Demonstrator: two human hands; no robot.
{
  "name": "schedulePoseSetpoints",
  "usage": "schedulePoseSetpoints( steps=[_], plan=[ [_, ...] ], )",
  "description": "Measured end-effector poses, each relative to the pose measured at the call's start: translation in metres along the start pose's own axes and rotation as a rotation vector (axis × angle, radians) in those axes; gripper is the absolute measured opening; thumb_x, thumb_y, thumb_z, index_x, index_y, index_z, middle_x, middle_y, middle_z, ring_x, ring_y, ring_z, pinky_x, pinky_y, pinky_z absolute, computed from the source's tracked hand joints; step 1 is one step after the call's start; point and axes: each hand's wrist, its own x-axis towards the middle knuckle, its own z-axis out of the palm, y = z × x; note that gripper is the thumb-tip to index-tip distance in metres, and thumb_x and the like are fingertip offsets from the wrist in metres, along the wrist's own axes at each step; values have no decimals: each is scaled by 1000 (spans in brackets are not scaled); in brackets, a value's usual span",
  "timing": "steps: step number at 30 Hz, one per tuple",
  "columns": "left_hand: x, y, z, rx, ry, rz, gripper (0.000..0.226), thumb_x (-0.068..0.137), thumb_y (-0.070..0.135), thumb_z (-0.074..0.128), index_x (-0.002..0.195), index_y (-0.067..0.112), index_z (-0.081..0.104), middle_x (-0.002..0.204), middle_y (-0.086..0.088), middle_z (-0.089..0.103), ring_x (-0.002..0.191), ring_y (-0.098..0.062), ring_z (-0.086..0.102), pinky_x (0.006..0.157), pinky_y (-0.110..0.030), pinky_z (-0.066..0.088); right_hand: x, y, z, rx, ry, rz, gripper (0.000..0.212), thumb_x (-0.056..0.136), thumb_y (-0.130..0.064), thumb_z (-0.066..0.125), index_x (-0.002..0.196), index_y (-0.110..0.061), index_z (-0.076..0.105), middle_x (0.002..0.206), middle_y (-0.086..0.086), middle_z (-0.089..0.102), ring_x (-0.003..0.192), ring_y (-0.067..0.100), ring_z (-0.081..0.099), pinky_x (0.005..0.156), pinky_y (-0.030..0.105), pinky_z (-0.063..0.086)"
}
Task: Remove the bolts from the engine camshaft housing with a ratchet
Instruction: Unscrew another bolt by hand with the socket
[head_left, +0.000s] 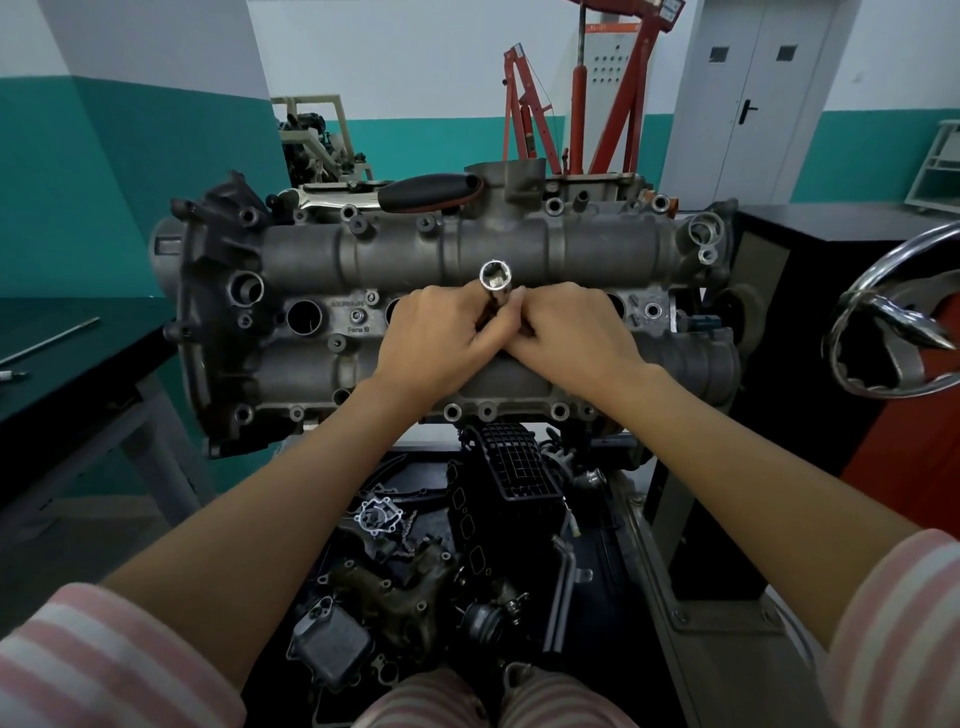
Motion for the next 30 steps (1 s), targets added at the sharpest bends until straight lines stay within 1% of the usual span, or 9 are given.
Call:
schedulePoseSetpoints(
  steps=[6,9,13,15,18,20,23,27,30],
  plan=[
    [0,-1,-1,35,-15,14,48,85,52,35,47,30,19,41,13,24,40,-14,31,43,-25,17,2,6,7,12,-6,-9,10,91,-27,55,86,-19,53,65,-18,31,55,-9,28,65,-3,26],
    [0,-1,-1,13,12,38,40,86,47,38,53,34,19,44,18,24,43,-14,33,43,-21,18,3,7,8,-19,5,-6,14,91,-28,54,84,-20,46,62,-19,29,53,-8,26,65,-5,25],
    [-1,0,0,6,20,42,27,85,42,39,66,25,34,51,22,25,48,-16,37,50,-24,23,3,7,7,19,22,6,15,91,-24,54,100,-13,51,65,-19,30,53,-7,29,64,-3,27],
    [-1,-1,1,17,19,38,29,87,43,37,63,28,29,51,19,25,47,-17,37,51,-25,25,3,7,7,31,27,4,17,91,-24,55,103,-14,51,65,-20,31,54,-8,30,64,-3,27],
    [0,-3,2,23,23,23,46,90,40,47,55,36,18,46,15,24,42,-20,36,46,-25,20,2,6,6,19,9,-1,12,91,-28,56,95,-17,52,64,-20,31,53,-8,29,65,-4,26],
    [0,-4,3,37,41,26,53,87,35,54,51,36,15,42,12,22,40,-16,31,43,-21,15,2,5,5,13,-1,-3,12,91,-28,55,85,-20,49,62,-19,31,53,-7,29,64,-4,26],
    [0,-4,2,40,39,23,57,87,38,57,49,35,14,39,7,26,40,-16,30,45,-23,16,2,4,5,7,5,-3,14,91,-25,55,82,-22,45,61,-19,29,52,-8,27,64,-5,25],
    [0,-1,0,10,47,68,44,87,44,44,53,34,18,44,18,22,41,-13,31,43,-18,17,0,3,5,-17,-1,-6,16,91,-24,56,81,-20,43,61,-20,25,52,-7,23,66,-7,22],
    [-1,-1,1,1,51,69,30,86,39,44,61,26,33,50,19,26,45,-12,36,45,-18,18,1,4,6,-5,16,13,11,90,-23,57,95,-15,51,62,-20,25,52,-7,23,66,-8,23]
  ],
)
